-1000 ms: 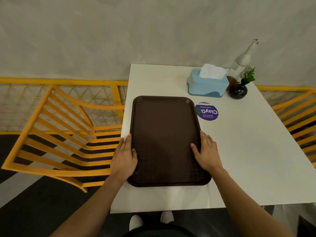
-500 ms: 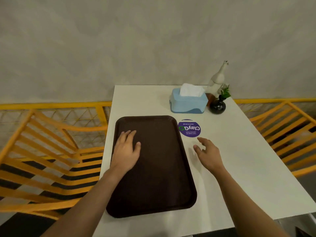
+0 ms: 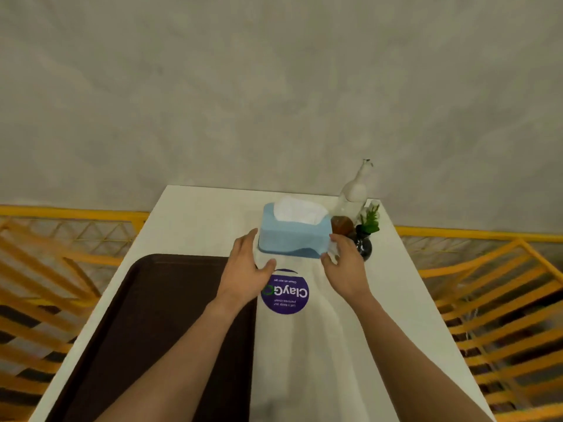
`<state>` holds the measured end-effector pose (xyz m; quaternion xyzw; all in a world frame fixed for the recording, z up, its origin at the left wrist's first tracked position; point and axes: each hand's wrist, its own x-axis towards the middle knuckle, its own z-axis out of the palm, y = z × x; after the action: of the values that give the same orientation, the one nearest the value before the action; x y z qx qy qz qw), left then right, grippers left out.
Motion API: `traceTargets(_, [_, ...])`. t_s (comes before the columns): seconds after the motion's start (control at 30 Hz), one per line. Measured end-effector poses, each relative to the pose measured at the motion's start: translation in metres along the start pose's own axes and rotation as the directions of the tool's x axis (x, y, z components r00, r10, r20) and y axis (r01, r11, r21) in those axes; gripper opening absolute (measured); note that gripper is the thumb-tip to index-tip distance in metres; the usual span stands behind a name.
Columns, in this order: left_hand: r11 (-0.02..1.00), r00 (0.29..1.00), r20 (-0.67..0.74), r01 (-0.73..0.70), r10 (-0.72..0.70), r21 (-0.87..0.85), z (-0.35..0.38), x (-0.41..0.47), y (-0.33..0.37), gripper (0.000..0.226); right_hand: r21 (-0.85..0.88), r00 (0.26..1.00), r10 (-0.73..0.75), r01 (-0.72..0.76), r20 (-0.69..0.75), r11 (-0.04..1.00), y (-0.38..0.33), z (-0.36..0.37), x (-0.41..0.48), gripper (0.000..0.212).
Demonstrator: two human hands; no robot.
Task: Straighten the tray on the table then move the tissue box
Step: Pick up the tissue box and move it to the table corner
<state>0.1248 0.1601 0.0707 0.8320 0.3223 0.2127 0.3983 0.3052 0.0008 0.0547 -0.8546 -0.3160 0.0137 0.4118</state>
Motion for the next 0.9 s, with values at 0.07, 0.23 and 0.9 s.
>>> traceTargets(0.07, [0.999,0.999,-0.011,0.038,-0.038,-0.030,0.015,0.018,0.005,0.088,0.003,1.000,0.008,-0.008,0.031,1.000,0.012,0.005,0.019,0.055])
traceTargets(0.23, [0.995,0.997,-0.057,0.046,-0.051,-0.087,0.037,0.049,0.006,0.092,0.118,0.996,0.040,-0.050,0.085,0.992,0.034,0.020,0.039,0.072])
traceTargets(0.9, [0.922,0.966,-0.010,0.245,-0.260,-0.299,0.073,0.110,-0.025,0.090,0.240,0.994,0.069,-0.086,0.079,0.967,0.060,0.068,0.053,0.068])
